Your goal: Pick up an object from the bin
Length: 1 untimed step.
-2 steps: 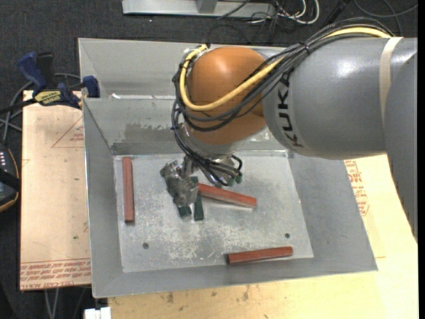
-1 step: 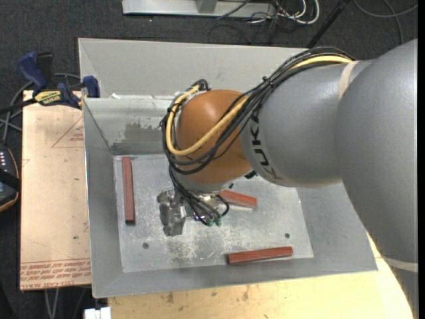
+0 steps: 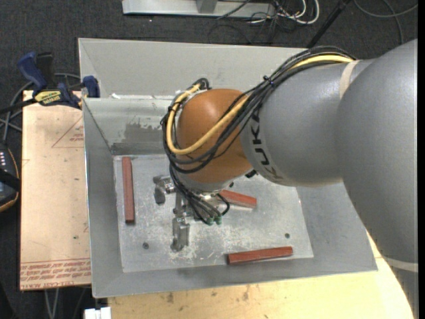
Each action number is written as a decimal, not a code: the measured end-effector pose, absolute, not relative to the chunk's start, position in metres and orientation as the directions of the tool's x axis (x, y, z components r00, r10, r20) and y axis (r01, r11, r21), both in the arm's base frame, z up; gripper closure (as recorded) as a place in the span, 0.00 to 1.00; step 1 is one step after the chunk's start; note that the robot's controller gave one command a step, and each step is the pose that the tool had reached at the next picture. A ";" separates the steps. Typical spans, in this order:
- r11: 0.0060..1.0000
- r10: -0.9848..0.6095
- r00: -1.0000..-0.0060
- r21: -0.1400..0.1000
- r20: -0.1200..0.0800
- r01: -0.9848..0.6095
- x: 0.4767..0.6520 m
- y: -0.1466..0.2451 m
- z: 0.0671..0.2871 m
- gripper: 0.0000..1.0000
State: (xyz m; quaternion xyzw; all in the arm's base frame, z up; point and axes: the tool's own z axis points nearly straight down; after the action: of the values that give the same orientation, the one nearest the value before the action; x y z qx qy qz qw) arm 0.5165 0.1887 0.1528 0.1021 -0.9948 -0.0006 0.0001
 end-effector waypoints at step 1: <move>0.949 -0.315 -0.949 -0.003 -0.002 -0.315 0.583 0.124 0.093 0.00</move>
Offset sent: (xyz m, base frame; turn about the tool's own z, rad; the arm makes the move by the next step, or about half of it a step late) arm 0.0647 -0.0597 -0.0563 -0.1232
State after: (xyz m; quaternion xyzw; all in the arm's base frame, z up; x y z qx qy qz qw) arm 0.5831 0.1244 0.0934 0.1595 -0.9872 0.0011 -0.0012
